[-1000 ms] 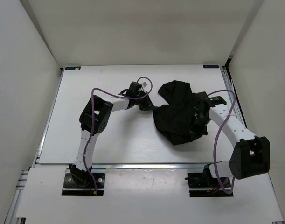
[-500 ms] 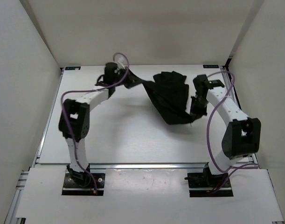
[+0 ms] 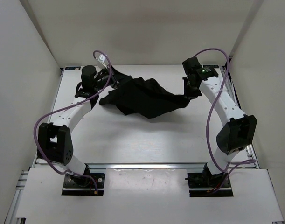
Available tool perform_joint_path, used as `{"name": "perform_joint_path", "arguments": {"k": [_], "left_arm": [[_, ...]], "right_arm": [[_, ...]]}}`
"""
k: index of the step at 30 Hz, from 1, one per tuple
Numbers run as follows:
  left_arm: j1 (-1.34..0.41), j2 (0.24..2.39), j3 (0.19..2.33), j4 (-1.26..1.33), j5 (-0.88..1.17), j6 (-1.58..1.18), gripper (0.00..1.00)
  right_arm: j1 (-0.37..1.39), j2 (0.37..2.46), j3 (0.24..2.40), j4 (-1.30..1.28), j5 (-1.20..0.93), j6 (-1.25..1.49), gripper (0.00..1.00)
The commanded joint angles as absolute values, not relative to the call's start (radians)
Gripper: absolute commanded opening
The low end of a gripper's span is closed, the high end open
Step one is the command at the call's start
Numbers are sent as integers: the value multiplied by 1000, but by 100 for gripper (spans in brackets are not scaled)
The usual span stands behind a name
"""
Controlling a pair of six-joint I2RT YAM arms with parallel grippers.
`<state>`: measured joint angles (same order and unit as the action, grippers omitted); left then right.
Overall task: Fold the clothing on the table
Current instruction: Flatten the skirt out
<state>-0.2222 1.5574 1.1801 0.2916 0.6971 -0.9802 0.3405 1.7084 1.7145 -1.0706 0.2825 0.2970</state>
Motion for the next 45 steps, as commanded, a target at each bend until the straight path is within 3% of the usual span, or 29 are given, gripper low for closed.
{"name": "perform_joint_path", "arguments": {"k": [1, 7, 11, 15, 20, 25, 28, 31, 35, 40, 42, 45], "left_arm": [[-209, 1470, 1120, 302, 711, -969, 0], [-98, 1402, 988, 620, 765, -1245, 0], [-67, 1393, 1028, 355, 720, -1103, 0], [-84, 1364, 1008, 276, 699, -1049, 0], [-121, 1283, 864, 291, 750, -1034, 0], [-150, 1106, 617, 540, 948, -1153, 0], [-156, 1033, 597, 314, 938, -1065, 0], [-150, 1083, 687, 1, 766, -812, 0], [-121, 1317, 805, -77, 692, -785, 0], [-118, 1720, 1233, -228, 629, -699, 0], [-115, 1869, 1539, -222, 673, -733, 0], [-112, 1917, 1805, -143, 693, -808, 0]], "right_arm": [[353, 1640, 1724, -1114, 376, 265, 0], [428, 1332, 1615, -873, 325, 241, 0], [312, 1313, 1637, -966, 243, 256, 0], [275, 1298, 1554, -1017, 207, 232, 0], [342, 1206, 1404, -1068, 206, 229, 0], [443, 1033, 1289, -1118, 40, 248, 0], [470, 993, 1224, -1082, 6, 307, 0], [285, 1078, 1154, -1005, -156, 256, 0], [127, 1303, 1153, -815, -245, 220, 0], [46, 1780, 1617, -817, -149, 184, 0], [54, 1909, 2001, -917, -71, 166, 0], [2, 1878, 2072, -813, -141, 245, 0]]}}
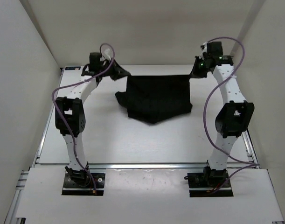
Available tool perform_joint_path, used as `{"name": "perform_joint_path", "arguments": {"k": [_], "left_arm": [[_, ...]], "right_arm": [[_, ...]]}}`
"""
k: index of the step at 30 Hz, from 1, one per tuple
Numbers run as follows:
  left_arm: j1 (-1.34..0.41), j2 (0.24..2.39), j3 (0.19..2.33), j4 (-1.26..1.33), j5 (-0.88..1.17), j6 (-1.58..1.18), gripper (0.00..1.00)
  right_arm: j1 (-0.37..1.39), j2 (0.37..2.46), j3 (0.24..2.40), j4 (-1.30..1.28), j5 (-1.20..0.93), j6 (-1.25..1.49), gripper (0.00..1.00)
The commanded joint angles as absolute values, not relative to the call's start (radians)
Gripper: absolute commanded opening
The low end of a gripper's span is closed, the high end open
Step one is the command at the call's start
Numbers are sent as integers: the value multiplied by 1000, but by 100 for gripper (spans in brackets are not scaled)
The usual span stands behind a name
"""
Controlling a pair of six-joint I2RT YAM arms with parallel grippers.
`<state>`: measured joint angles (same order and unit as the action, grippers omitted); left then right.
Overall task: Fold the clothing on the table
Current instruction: Flatten the skirt out
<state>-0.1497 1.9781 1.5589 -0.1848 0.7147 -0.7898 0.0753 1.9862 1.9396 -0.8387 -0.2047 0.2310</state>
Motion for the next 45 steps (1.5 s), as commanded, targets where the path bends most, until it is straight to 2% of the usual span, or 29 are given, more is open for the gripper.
{"name": "perform_joint_path", "arguments": {"k": [1, 3, 5, 8, 11, 14, 15, 17, 21, 26, 30, 31, 35, 37, 41, 45], "left_arm": [[-107, 1931, 1851, -127, 712, -840, 0], [-92, 1905, 1919, -40, 755, -900, 0], [-63, 1856, 1907, 53, 799, -934, 0], [-45, 1771, 1815, 34, 802, -891, 0], [-29, 1650, 1555, 74, 790, -876, 0], [-18, 1531, 1138, 150, 790, -913, 0], [-24, 1478, 1065, 155, 788, -907, 0], [-51, 1405, 840, 115, 750, -878, 0], [-199, 1249, 582, -62, 640, -836, 0], [-230, 1036, 381, -153, 606, -917, 0], [-218, 1008, 371, -210, 606, -894, 0], [-221, 1008, 374, -233, 595, -887, 0], [-212, 973, 376, -270, 591, -881, 0], [-206, 954, 377, -290, 589, -887, 0], [-198, 934, 364, -291, 591, -891, 0], [-196, 928, 341, -259, 609, -913, 0]], "right_arm": [[2, 1847, 2092, -802, -152, 252, 0], [5, 1775, 2091, -749, -89, 215, 0], [26, 1679, 2059, -729, -58, 189, 0], [40, 1564, 1900, -701, -77, 193, 1], [74, 1439, 1552, -647, -74, 186, 0], [95, 1337, 1293, -650, -147, 236, 0], [110, 1307, 1245, -658, -167, 242, 0], [129, 1264, 1073, -699, -207, 267, 0], [173, 1157, 840, -810, -278, 294, 0], [109, 1055, 785, -955, -353, 270, 0], [172, 1066, 796, -1035, -347, 290, 0], [195, 1080, 798, -1049, -354, 290, 3], [262, 1106, 836, -1117, -342, 316, 35], [259, 1097, 880, -1150, -342, 321, 42], [151, 1058, 946, -1207, -374, 295, 45], [152, 1077, 870, -1171, -394, 307, 45]]}}
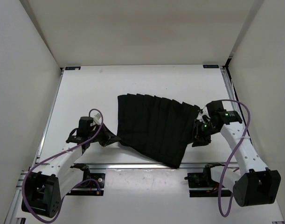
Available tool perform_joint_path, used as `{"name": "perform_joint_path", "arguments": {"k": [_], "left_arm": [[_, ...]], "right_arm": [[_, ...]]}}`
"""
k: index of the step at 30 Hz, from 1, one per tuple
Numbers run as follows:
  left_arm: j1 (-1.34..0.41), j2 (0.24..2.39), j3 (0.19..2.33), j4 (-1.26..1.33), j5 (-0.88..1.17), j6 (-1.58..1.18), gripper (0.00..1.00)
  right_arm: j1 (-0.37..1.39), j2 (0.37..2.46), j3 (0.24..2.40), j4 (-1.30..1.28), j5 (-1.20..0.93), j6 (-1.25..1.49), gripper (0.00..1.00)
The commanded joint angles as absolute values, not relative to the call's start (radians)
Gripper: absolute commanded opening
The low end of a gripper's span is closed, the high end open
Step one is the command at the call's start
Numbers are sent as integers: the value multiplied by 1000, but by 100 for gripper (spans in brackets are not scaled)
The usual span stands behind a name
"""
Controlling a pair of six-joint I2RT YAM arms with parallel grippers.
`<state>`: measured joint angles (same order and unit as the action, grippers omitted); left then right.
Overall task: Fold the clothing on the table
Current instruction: Flatten the skirt out, then fold the skirt
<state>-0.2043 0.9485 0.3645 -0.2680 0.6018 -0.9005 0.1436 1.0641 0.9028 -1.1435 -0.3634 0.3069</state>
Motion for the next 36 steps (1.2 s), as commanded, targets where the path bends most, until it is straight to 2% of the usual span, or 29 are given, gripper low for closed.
{"name": "perform_joint_path", "arguments": {"k": [1, 5, 11, 23, 36], "left_arm": [[-196, 931, 336, -249, 615, -920, 0], [-199, 945, 331, -249, 612, -922, 0], [-207, 948, 328, -262, 615, -923, 0], [-224, 983, 365, -285, 617, -907, 0], [-245, 1019, 414, -319, 594, -870, 0]], "right_arm": [[175, 1094, 839, -1145, -400, 328, 45], [219, 1155, 703, -1059, -422, 362, 45], [149, 1221, 562, -948, -443, 388, 42], [166, 1233, 542, -782, -416, 520, 41], [244, 1270, 529, -768, -394, 568, 37]]}}
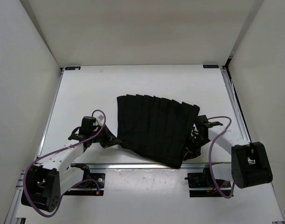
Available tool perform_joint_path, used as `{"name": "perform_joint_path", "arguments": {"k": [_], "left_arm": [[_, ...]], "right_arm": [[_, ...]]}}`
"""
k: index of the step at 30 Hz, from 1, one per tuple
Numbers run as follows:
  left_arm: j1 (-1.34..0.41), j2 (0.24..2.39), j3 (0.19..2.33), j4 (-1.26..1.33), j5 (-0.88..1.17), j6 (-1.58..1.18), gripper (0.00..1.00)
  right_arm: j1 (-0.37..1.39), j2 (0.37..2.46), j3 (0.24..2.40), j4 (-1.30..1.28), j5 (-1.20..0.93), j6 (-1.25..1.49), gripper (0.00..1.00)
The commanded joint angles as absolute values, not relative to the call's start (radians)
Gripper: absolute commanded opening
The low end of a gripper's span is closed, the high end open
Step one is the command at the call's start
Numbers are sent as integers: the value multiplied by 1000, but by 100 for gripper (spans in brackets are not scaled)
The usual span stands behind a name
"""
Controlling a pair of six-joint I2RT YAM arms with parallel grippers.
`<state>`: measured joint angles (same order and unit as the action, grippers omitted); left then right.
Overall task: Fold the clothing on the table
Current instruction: Fold the skirt
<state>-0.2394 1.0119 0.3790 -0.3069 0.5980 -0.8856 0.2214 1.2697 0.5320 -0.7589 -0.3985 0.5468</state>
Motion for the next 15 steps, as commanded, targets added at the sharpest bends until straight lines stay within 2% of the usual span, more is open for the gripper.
{"name": "perform_joint_path", "arguments": {"k": [1, 13, 15], "left_arm": [[-245, 1017, 411, -319, 595, -870, 0], [-241, 1058, 422, -322, 600, -868, 0], [-248, 1065, 416, -322, 603, -865, 0]], "right_arm": [[256, 1270, 522, -770, -399, 574, 37], [337, 1287, 462, -697, -371, 624, 37], [353, 1295, 460, -686, -362, 634, 34]]}}
